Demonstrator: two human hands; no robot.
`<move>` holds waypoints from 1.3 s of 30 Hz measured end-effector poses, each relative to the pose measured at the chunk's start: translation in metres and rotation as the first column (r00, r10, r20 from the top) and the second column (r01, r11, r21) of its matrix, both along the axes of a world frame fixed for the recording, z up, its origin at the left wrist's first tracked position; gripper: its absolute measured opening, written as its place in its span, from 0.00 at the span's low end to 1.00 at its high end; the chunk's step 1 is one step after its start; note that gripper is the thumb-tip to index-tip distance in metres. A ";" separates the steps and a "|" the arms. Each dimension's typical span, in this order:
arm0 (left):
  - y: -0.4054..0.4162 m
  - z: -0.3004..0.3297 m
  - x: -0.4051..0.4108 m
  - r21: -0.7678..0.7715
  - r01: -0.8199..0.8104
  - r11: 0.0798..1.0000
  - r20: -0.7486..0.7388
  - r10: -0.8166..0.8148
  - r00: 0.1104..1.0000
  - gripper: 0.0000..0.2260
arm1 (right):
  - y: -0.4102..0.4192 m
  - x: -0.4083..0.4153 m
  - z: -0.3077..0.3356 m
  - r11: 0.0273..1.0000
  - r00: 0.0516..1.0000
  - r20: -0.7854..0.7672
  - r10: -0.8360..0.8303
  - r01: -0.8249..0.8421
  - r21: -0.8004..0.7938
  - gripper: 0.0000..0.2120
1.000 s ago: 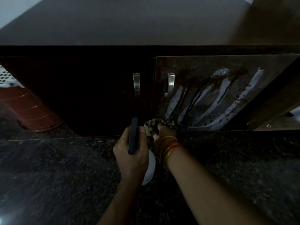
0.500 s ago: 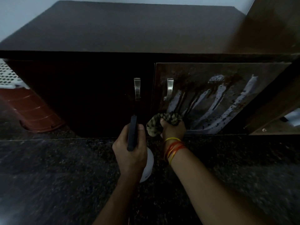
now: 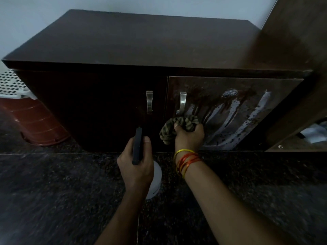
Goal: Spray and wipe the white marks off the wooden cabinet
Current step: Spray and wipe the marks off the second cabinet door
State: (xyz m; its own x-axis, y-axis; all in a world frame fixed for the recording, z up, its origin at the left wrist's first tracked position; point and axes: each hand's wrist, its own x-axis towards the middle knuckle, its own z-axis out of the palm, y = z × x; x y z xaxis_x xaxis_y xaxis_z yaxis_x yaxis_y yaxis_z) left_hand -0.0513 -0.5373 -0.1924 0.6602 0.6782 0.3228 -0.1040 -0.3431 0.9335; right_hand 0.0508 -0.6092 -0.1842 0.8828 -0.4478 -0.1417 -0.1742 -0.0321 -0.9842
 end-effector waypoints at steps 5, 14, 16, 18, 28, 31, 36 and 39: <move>-0.004 0.006 0.003 -0.003 0.005 1.000 -0.005 -0.005 1.000 0.05 | -0.006 -0.006 0.015 0.964 0.981 0.190 0.036 0.016 -0.265 0.14; -0.006 0.008 0.006 0.002 0.008 1.000 0.017 -0.008 1.000 0.06 | -0.016 -0.016 0.026 0.863 0.911 0.366 0.191 0.022 -0.505 0.19; -0.007 0.009 0.006 0.002 0.003 1.000 0.029 -0.003 1.000 0.06 | -0.018 -0.013 0.038 0.866 0.870 0.450 0.200 0.057 -0.496 0.22; -0.007 0.010 0.007 0.014 0.004 1.000 0.032 -0.005 0.999 0.06 | -0.022 -0.008 0.046 0.851 0.821 0.527 0.221 0.101 -0.515 0.21; -0.008 0.010 0.008 -0.003 0.006 1.000 0.010 -0.006 1.000 0.08 | -0.024 -0.008 0.042 0.700 0.796 0.447 0.407 0.042 -0.713 0.21; -0.008 0.008 0.009 0.029 -0.004 1.000 0.011 0.004 1.000 0.10 | -0.016 -0.002 0.057 0.619 0.770 0.463 0.438 0.115 -0.777 0.21; -0.007 0.007 0.010 -0.018 -0.014 1.000 0.029 0.014 0.999 0.10 | -0.018 -0.004 0.043 0.494 0.730 0.439 0.524 0.160 -0.855 0.18; -0.004 0.006 0.010 -0.003 -0.014 1.000 0.032 0.014 0.999 0.09 | -0.015 0.000 0.051 0.432 0.712 0.414 0.567 0.170 -0.885 0.17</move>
